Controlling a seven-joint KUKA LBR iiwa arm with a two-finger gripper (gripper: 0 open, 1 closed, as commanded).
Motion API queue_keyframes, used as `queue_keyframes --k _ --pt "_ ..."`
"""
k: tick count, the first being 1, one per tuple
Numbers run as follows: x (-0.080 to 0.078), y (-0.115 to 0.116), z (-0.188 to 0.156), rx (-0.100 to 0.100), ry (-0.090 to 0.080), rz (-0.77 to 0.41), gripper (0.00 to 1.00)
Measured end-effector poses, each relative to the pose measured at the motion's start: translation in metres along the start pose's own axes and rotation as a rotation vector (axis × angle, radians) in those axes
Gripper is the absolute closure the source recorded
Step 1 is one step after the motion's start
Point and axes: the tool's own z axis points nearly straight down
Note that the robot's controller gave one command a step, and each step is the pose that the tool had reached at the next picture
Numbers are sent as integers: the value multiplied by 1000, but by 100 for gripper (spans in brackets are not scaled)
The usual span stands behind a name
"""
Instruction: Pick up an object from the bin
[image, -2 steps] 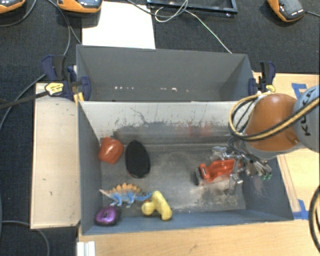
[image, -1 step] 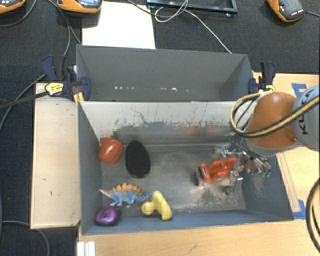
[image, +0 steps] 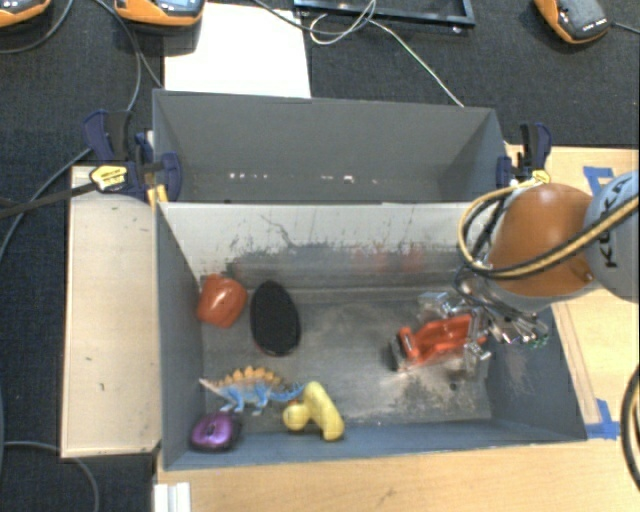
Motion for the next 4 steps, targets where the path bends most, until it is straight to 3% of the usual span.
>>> queue_keyframes --k 1,2,4 --pt "4 -4 -1 -2 2 244 0" --pt "-2 -2 -2 6 -8 2 100" --pt "0 -1 -12 3 -4 4 100"
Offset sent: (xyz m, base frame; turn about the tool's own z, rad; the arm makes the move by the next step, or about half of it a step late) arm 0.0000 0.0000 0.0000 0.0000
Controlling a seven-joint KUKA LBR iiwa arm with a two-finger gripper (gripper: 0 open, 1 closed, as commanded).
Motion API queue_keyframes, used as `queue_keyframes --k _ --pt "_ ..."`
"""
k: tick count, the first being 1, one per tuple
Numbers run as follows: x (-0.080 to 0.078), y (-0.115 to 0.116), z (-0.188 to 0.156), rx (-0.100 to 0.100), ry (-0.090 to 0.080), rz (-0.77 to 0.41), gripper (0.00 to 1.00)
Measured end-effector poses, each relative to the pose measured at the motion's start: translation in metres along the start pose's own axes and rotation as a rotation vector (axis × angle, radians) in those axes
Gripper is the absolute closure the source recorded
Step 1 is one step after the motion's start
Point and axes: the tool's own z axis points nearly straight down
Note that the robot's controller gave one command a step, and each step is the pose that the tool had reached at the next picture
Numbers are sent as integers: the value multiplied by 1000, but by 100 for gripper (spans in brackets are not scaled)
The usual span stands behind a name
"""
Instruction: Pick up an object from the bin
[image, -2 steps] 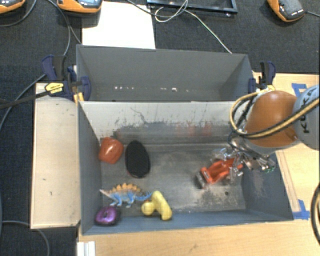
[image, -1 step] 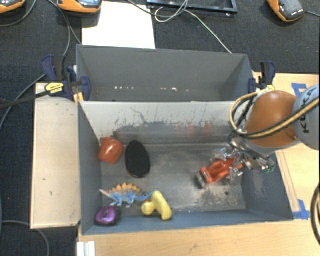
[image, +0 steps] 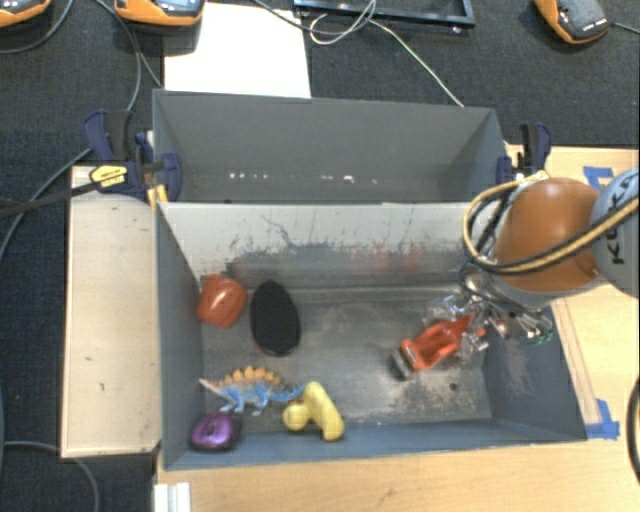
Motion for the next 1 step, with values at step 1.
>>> queue_keyframes --k 1 --pt "1 1 -15 -3 4 1 100"
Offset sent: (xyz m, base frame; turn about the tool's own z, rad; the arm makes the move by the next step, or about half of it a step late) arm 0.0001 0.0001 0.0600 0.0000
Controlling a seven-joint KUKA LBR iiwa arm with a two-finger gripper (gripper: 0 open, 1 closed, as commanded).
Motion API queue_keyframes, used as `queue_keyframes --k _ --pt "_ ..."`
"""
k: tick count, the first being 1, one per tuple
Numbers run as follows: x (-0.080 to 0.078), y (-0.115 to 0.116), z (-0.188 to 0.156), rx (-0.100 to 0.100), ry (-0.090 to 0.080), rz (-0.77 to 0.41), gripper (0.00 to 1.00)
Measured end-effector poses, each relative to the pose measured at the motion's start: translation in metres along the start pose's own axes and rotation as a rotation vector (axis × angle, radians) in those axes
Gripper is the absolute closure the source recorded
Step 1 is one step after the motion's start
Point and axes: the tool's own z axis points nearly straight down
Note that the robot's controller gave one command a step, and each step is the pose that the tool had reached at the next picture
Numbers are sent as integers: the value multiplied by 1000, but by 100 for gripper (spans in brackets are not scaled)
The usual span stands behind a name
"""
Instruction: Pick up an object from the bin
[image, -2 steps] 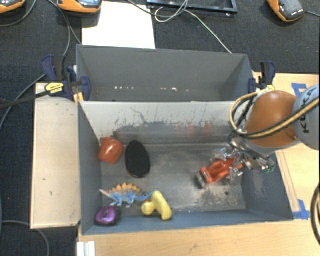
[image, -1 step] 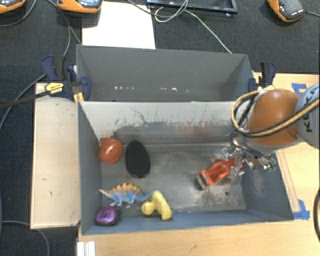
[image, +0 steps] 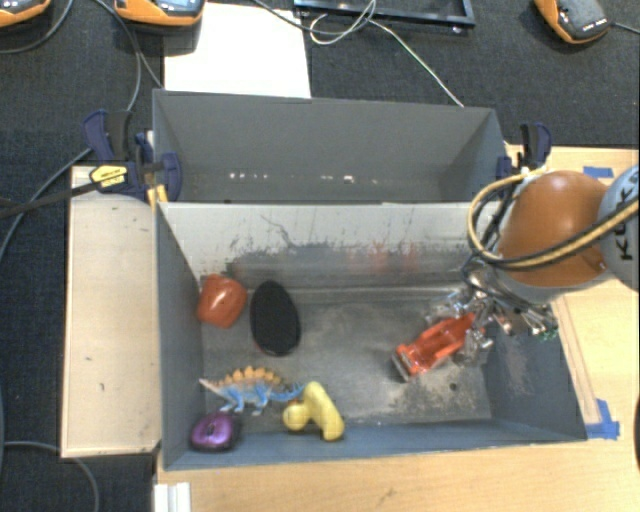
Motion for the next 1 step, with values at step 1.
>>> queue_keyframes --k 1 --pt "-1 -1 -19 2 -3 1 100"
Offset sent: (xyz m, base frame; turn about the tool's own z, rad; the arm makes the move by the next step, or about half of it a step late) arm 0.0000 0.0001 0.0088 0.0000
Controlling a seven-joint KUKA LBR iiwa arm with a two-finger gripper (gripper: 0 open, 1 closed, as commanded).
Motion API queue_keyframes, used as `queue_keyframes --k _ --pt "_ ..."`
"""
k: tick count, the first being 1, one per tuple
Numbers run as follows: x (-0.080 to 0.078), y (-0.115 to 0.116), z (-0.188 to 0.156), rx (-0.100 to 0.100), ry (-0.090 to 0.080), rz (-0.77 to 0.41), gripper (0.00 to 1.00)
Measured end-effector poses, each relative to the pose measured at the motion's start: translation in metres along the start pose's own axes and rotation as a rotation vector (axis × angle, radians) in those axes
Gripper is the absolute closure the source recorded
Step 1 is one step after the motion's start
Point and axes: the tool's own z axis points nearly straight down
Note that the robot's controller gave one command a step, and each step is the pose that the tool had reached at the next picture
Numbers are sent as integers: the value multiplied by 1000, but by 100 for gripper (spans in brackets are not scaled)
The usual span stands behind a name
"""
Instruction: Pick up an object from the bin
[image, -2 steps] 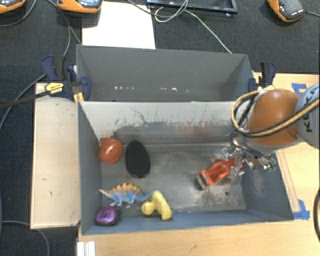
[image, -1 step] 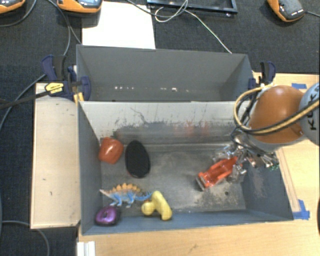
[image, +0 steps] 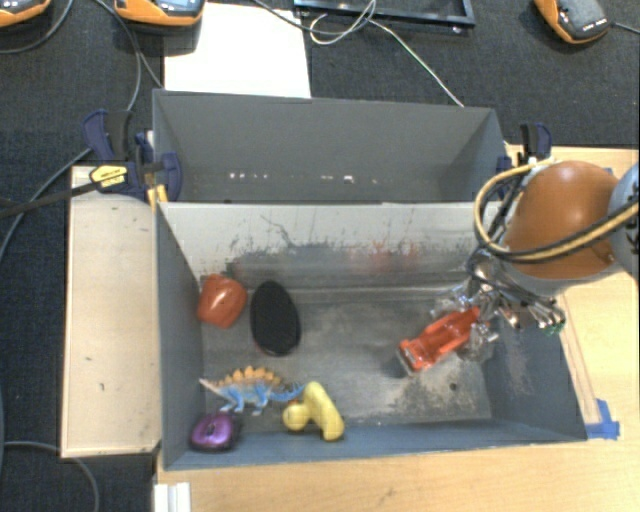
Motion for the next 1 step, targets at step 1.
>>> queue_keyframes --k 1 --pt "0 0 -11 1 -1 1 100"
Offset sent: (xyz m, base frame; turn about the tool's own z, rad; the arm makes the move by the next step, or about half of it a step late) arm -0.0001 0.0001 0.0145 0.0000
